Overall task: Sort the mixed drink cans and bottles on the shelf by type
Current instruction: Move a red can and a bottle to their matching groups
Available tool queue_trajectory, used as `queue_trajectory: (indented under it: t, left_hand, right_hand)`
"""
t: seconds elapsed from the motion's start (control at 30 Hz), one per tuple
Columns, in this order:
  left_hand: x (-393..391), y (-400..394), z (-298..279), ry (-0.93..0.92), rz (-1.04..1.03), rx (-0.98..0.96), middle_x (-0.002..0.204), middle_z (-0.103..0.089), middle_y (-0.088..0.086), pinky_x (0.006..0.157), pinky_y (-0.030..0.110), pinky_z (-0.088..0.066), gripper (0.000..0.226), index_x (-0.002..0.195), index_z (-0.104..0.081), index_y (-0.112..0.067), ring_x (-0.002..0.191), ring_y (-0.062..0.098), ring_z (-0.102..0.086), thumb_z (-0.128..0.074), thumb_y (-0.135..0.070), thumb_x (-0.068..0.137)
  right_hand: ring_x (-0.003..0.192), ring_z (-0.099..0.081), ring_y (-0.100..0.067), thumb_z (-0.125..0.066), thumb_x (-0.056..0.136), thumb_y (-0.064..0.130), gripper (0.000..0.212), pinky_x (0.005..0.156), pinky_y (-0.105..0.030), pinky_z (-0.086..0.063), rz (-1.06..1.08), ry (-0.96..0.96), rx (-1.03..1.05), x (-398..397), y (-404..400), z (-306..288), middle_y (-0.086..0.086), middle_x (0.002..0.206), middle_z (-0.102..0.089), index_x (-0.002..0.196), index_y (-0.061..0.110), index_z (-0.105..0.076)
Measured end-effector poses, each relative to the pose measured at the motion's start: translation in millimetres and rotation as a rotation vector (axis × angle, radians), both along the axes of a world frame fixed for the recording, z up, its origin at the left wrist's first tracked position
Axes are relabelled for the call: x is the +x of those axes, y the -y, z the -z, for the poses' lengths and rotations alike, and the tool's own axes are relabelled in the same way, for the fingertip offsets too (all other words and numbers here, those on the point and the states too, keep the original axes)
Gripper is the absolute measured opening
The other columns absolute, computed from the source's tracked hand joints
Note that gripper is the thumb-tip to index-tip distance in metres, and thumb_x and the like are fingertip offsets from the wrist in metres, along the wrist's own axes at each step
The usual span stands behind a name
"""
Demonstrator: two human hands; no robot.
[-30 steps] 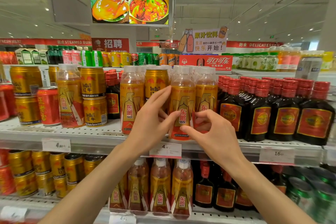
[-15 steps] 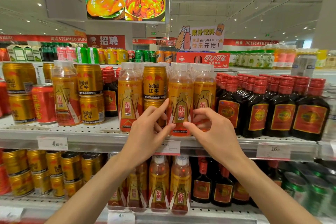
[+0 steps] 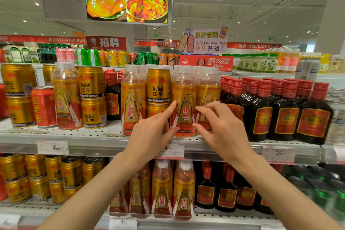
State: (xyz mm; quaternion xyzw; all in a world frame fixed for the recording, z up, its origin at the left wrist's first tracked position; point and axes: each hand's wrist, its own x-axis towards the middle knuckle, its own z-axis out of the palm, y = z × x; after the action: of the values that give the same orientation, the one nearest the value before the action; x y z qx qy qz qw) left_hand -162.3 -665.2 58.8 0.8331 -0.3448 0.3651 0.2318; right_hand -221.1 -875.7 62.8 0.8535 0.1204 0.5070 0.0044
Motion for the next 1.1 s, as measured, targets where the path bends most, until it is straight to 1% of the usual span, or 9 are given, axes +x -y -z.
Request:
queue_trajectory:
  t: [0.1, 0.2, 0.43, 0.63, 0.8, 0.9, 0.97, 1.03, 1.1]
  left_hand:
    - [1, -1, -5, -0.001, -0.068, 0.095, 0.083, -0.066, -0.012, 0.08, 0.033, -0.06, 0.084, 0.162, -0.01, -0.033, 0.069, 0.007, -0.061, -0.059, -0.051, 0.096]
    - [3, 2, -8, 0.006, -0.115, 0.146, 0.088, -0.072, -0.008, 0.076, 0.035, -0.061, 0.083, 0.163, -0.004, -0.033, 0.073, 0.012, -0.068, -0.053, -0.052, 0.099]
    - [2, 10, -7, -0.01, -0.199, 0.183, 0.093, -0.076, -0.003, 0.074, 0.032, -0.06, 0.082, 0.163, 0.0, -0.031, 0.078, 0.015, -0.072, -0.047, -0.055, 0.101]
    - [4, 12, -2, -0.027, -0.225, 0.158, 0.089, -0.076, -0.001, 0.073, 0.036, -0.062, 0.082, 0.163, -0.001, -0.033, 0.076, 0.018, -0.072, -0.049, -0.055, 0.1]
    - [0, 12, -2, -0.092, -0.172, 0.06, 0.079, -0.073, -0.007, 0.067, 0.037, -0.061, 0.076, 0.162, -0.015, -0.034, 0.069, 0.013, -0.068, -0.055, -0.05, 0.099]
    - [-5, 9, -1, -0.169, -0.111, -0.042, 0.074, -0.068, -0.015, 0.07, 0.035, -0.062, 0.071, 0.159, -0.028, -0.033, 0.067, 0.004, -0.066, -0.06, -0.047, 0.097]
    - [-13, 5, -1, -0.203, -0.061, -0.12, 0.073, -0.065, -0.018, 0.071, 0.032, -0.061, 0.064, 0.155, -0.037, -0.033, 0.065, -0.001, -0.062, -0.062, -0.042, 0.097]
    - [-19, -2, -1, -0.231, -0.027, -0.184, 0.079, -0.065, -0.017, 0.07, 0.031, -0.06, 0.057, 0.15, -0.045, -0.033, 0.066, -0.001, -0.062, -0.063, -0.04, 0.097]
    - [-24, -11, -1, -0.255, -0.003, -0.244, 0.084, -0.065, -0.015, 0.071, 0.032, -0.06, 0.047, 0.143, -0.052, -0.034, 0.072, 0.002, -0.064, -0.064, -0.039, 0.097]
  right_hand:
    - [0.085, -0.053, -0.023, -0.075, 0.088, 0.037, 0.068, 0.068, -0.037, -0.052, 0.071, 0.018, -0.216, 4, 7, -10, -0.01, 0.1, -0.057, 0.146, 0.008, -0.053]
    - [0.081, -0.05, -0.024, -0.073, 0.088, 0.037, 0.072, 0.064, -0.037, -0.048, 0.089, 0.021, -0.286, 7, 7, -13, -0.011, 0.095, -0.055, 0.149, 0.006, -0.049]
    - [0.08, -0.051, -0.022, -0.074, 0.088, 0.036, 0.072, 0.064, -0.033, -0.044, 0.064, -0.004, -0.271, 10, 8, -10, -0.009, 0.094, -0.055, 0.149, 0.006, -0.049]
    - [0.082, -0.053, -0.019, -0.071, 0.091, 0.035, 0.066, 0.066, -0.03, -0.05, 0.019, -0.042, -0.18, 7, 6, -5, -0.006, 0.096, -0.056, 0.148, 0.009, -0.051]
    - [0.092, -0.055, -0.015, -0.067, 0.092, 0.032, 0.056, 0.074, -0.025, -0.052, -0.087, -0.114, -0.003, 3, 12, 0, -0.002, 0.104, -0.06, 0.142, 0.009, -0.056]
    - [0.1, -0.055, -0.012, -0.065, 0.094, 0.03, 0.049, 0.082, -0.023, -0.05, -0.16, -0.152, 0.104, 2, 15, -1, 0.0, 0.111, -0.062, 0.138, 0.01, -0.059]
    - [0.094, -0.053, -0.006, -0.067, 0.094, 0.028, 0.046, 0.082, -0.021, -0.049, -0.216, -0.19, 0.191, 0, 15, -2, 0.005, 0.108, -0.061, 0.137, 0.014, -0.059]
    - [0.082, -0.055, -0.003, -0.068, 0.094, 0.028, 0.044, 0.077, -0.021, -0.053, -0.257, -0.23, 0.287, -3, 15, -4, 0.011, 0.102, -0.058, 0.136, 0.019, -0.06]
    - [0.081, -0.059, -0.004, -0.069, 0.094, 0.029, 0.041, 0.075, -0.021, -0.055, -0.272, -0.253, 0.368, -8, 13, -2, 0.013, 0.099, -0.06, 0.134, 0.023, -0.062]
